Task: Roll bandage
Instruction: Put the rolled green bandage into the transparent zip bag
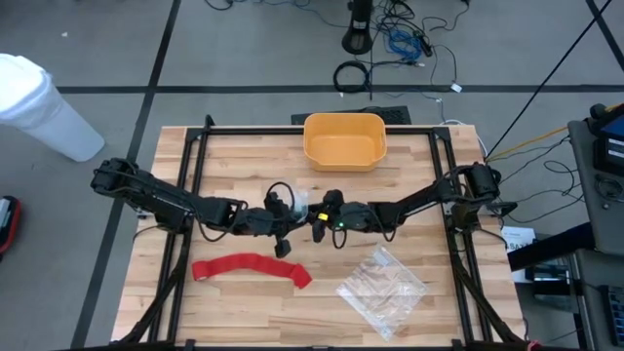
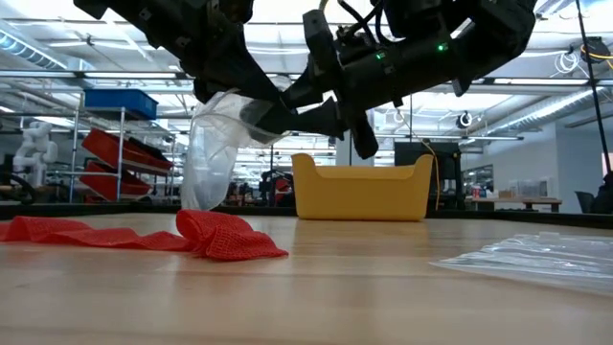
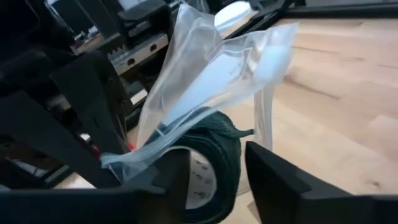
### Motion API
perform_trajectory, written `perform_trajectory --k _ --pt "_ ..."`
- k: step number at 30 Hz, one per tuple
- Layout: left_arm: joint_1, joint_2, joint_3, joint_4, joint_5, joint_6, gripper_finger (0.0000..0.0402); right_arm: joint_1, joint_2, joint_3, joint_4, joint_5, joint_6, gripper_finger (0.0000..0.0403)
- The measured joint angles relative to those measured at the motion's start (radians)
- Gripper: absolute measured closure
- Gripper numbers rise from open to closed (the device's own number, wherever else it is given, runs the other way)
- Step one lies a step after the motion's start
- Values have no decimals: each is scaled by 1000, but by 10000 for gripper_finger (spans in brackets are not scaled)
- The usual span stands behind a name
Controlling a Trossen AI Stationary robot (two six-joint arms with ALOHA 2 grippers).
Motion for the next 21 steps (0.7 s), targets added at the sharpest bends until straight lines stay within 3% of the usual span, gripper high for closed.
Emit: perform_trajectory --k 4,7,13,15,19,21 --pt "0 0 0 0 14 9 402 -13 0 0 -11 -60 -45 238" --pt "-1 0 0 3 23 25 402 -23 0 -2 48 -133 -263 228" --pt "0 0 -1 45 18 45 402 -6 4 0 12 -52 -460 242" --pt "-2 0 -1 72 25 65 402 -2 6 0 -44 -45 -466 254" --pt "-11 0 -1 82 38 76 402 12 -2 0 -8 -148 -485 268" --pt "-16 -1 0 91 38 77 402 25 -22 -1 -6 -58 -455 271"
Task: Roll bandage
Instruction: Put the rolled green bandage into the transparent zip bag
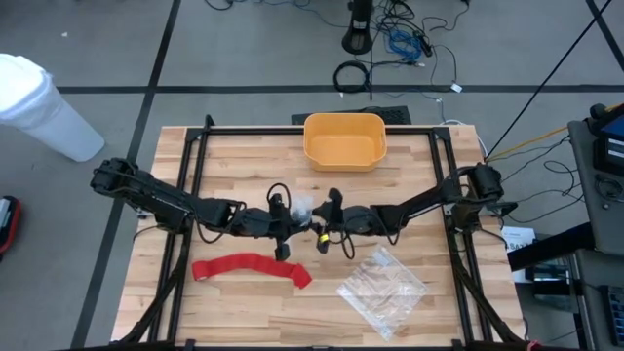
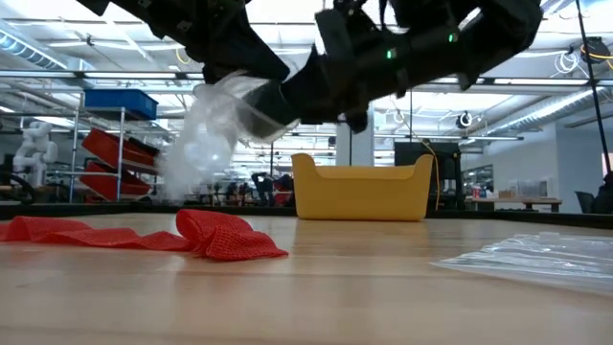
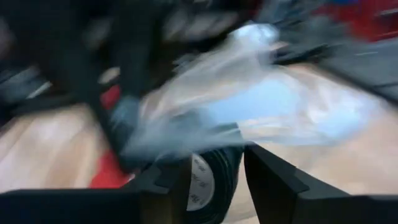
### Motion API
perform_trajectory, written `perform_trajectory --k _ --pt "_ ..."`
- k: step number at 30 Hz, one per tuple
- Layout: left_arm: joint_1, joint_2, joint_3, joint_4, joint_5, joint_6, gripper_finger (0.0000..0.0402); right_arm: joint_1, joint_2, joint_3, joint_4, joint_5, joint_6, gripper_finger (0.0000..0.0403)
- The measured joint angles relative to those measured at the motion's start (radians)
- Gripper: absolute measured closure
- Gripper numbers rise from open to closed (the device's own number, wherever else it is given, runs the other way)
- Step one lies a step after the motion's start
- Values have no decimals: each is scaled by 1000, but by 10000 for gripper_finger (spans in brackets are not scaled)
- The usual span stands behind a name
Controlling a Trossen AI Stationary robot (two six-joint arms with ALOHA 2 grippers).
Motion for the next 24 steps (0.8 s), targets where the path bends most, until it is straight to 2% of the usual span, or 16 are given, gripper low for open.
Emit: perform_trajectory --k 3,4,7,9,13,15,18,21,24 --pt "-6 0 -3 -3 10 5 402 27 -26 1 0 242 44 275" --pt "-6 0 -5 -5 11 6 402 36 -27 1 -1 286 66 276" --pt "-9 0 -6 -13 24 6 402 59 -25 1 -14 307 180 281" --pt "-9 0 -6 -13 27 6 402 68 -25 1 -37 306 338 285" --pt "-8 0 -6 -18 27 2 402 68 -25 1 -56 284 579 292" --pt "-9 0 -6 -19 27 1 402 66 -25 1 -59 246 642 293" --pt "-9 0 -6 -30 29 1 402 53 -25 1 -46 144 639 291" --pt "-9 0 -6 -42 40 1 402 27 -25 1 -58 -2 601 286" --pt "-9 0 -6 -49 91 3 402 8 -25 1 -64 -128 607 284"
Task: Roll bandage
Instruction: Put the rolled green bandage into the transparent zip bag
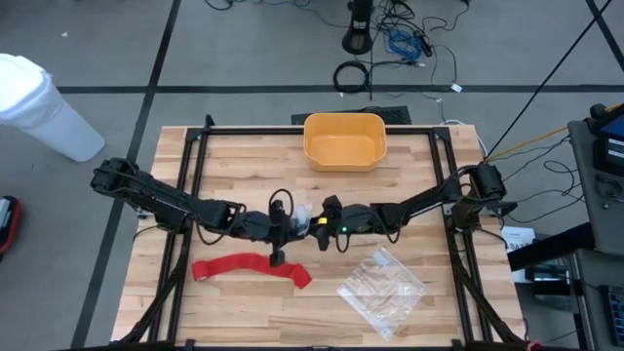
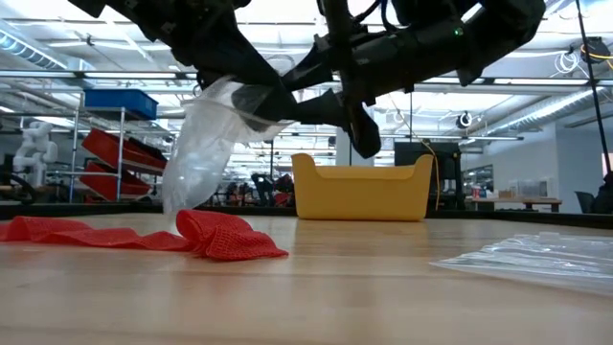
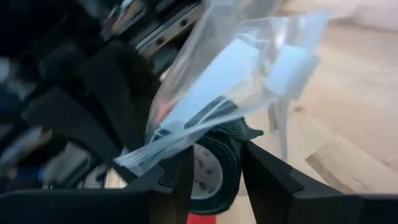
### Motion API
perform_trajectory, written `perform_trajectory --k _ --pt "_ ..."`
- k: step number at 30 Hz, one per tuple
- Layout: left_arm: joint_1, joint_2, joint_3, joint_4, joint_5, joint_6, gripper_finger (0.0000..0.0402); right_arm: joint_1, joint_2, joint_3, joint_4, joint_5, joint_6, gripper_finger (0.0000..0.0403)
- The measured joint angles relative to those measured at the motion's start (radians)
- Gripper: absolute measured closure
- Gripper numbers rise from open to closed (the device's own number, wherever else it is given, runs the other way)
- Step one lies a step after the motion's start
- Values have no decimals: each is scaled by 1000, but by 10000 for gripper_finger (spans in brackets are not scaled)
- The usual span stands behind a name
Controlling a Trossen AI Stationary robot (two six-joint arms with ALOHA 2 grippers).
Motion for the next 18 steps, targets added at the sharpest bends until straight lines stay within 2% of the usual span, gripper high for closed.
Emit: perform_trajectory --k 2,9,18 --pt "0 0 0 -12 50 7 402 1 0 0 -13 -40 -41 285" --pt "2 45 0 22 255 69 402 47 0 0 -28 -70 -222 286" --pt "3 46 0 148 428 83 402 88 -21 0 -85 -216 -150 287"
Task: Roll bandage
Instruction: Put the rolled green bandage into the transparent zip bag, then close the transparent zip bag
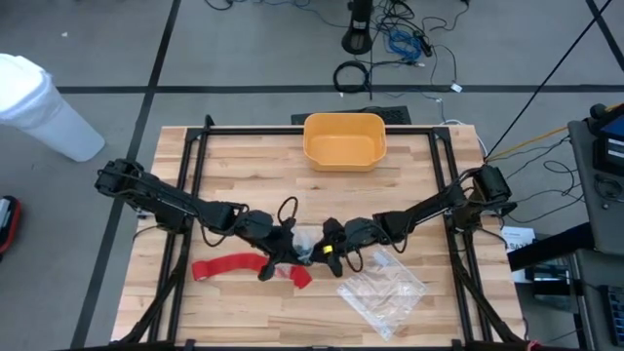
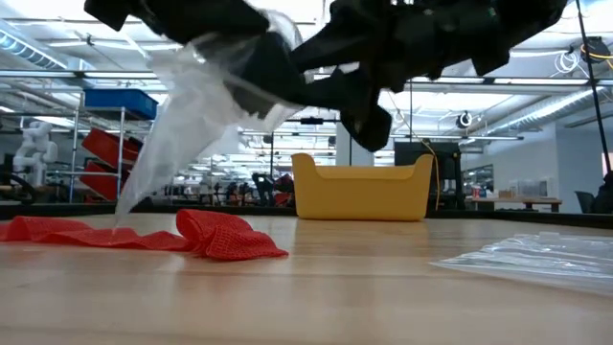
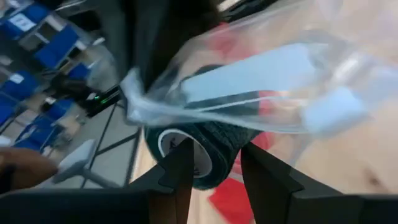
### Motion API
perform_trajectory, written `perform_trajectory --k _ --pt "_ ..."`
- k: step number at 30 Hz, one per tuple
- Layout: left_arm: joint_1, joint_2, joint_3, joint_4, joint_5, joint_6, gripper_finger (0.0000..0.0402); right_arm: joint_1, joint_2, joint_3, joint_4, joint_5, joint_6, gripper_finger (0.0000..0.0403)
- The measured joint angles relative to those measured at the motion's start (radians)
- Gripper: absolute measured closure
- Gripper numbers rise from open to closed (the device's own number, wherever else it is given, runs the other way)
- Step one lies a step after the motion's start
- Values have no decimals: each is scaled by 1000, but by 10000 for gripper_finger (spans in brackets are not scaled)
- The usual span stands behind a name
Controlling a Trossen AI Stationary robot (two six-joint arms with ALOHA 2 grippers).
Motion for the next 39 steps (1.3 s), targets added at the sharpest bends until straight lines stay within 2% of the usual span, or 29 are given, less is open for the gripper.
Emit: perform_trajectory --k 6,13,16,20,24,30,39 --pt "-1 -12 0 -10 18 -1 402 48 -90 0 -109 22 -28 287" --pt "11 -12 0 -100 -13 17 402 75 -214 0 -257 313 -63 287" --pt "13 -12 0 -105 -11 17 401 74 -219 1 -238 320 -79 287" --pt "14 -12 0 -102 41 24 402 79 -219 1 -290 318 -135 287" --pt "16 -12 3 -107 86 24 402 116 -228 0 -358 320 -361 287" --pt "41 -12 4 -112 80 17 402 151 -226 1 -285 328 -582 287" --pt "90 -12 5 -131 58 17 402 94 -197 1 -255 342 -612 286"
